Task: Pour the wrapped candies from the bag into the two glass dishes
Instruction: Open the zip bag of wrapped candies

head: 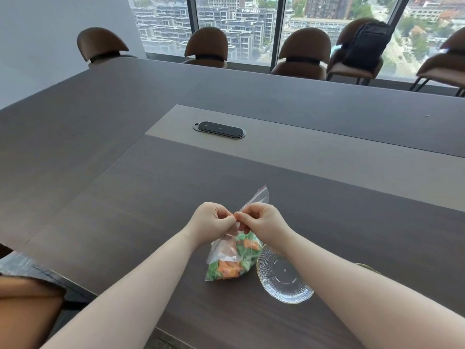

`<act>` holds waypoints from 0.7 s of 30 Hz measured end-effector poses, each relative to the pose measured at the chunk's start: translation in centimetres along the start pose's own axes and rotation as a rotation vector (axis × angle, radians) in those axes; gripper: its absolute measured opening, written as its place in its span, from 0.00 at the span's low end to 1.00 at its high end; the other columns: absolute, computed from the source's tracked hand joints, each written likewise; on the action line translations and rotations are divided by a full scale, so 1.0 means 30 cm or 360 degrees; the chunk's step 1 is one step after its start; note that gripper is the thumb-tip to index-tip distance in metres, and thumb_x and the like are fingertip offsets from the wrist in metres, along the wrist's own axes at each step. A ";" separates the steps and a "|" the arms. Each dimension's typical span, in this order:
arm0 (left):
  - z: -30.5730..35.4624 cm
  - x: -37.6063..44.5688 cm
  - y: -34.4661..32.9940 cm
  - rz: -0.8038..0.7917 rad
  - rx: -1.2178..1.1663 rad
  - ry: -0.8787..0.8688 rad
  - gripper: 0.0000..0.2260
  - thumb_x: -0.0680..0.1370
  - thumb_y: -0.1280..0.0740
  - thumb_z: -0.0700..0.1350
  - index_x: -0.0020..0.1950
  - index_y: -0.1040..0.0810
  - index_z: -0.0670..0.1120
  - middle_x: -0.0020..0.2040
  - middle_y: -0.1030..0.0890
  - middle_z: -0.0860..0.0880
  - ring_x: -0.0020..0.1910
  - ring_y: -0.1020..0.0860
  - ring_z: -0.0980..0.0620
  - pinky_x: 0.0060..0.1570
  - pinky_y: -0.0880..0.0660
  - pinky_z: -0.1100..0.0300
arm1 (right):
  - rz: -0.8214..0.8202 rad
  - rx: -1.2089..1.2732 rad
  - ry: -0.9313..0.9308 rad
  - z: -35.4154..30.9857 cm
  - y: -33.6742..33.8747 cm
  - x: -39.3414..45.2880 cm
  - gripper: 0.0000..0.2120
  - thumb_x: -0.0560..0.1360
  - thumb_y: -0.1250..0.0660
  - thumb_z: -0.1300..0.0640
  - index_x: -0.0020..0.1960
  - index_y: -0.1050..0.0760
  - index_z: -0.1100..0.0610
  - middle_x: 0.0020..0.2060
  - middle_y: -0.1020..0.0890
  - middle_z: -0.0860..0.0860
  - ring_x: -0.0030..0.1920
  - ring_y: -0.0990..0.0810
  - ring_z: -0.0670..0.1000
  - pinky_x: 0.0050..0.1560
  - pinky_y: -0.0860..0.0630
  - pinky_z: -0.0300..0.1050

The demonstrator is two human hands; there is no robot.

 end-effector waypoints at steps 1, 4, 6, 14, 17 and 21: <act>0.002 0.000 0.001 -0.0014 -0.0025 0.0019 0.09 0.72 0.35 0.38 0.36 0.19 0.34 0.35 0.17 0.39 0.40 0.15 0.43 0.41 0.17 0.49 | -0.0013 -0.0035 0.0006 -0.001 0.002 0.002 0.07 0.73 0.31 0.60 0.37 0.21 0.60 0.27 0.21 0.51 0.29 0.24 0.48 0.34 0.25 0.39; 0.006 0.004 0.002 -0.0019 -0.0011 0.0043 0.09 0.72 0.35 0.37 0.37 0.20 0.33 0.36 0.16 0.39 0.38 0.16 0.43 0.44 0.18 0.47 | -0.0048 -0.0237 0.0012 -0.005 0.006 0.008 0.07 0.73 0.31 0.59 0.37 0.22 0.59 0.27 0.21 0.49 0.27 0.25 0.44 0.33 0.28 0.37; 0.020 0.014 0.005 0.0048 0.0125 0.0003 0.09 0.70 0.35 0.40 0.36 0.19 0.35 0.35 0.15 0.40 0.37 0.16 0.41 0.44 0.18 0.45 | -0.0033 -0.0376 0.0007 -0.016 0.015 0.016 0.06 0.73 0.32 0.59 0.38 0.23 0.60 0.27 0.21 0.48 0.27 0.26 0.43 0.33 0.30 0.36; 0.057 0.049 0.172 0.0607 0.0360 -0.0030 0.12 0.67 0.40 0.46 0.31 0.22 0.39 0.30 0.16 0.43 0.33 0.17 0.45 0.42 0.19 0.48 | 0.0156 -0.0533 -0.0130 -0.001 0.153 0.030 0.10 0.67 0.34 0.60 0.28 0.30 0.56 0.22 0.26 0.47 0.27 0.29 0.49 0.31 0.32 0.41; 0.061 0.050 0.238 0.0795 0.0378 -0.0065 0.13 0.69 0.41 0.47 0.34 0.23 0.40 0.34 0.16 0.41 0.37 0.17 0.40 0.44 0.20 0.46 | 0.0349 -0.0765 -0.0163 0.014 0.254 0.021 0.15 0.67 0.35 0.56 0.26 0.37 0.54 0.24 0.30 0.48 0.28 0.32 0.49 0.33 0.34 0.43; 0.125 0.047 0.222 0.0849 0.0430 -0.0203 0.11 0.74 0.41 0.43 0.38 0.22 0.39 0.36 0.17 0.41 0.39 0.18 0.40 0.45 0.21 0.47 | 0.0569 -0.0663 -0.0236 0.041 0.343 0.006 0.15 0.68 0.36 0.57 0.26 0.38 0.55 0.26 0.31 0.49 0.30 0.34 0.51 0.34 0.35 0.44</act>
Point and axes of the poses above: each hand's wrist, its own x-axis towards the middle knuckle, its own y-axis out of the back of the hand, z = x × y, the point moved 8 cm from there along x, towards the middle knuckle
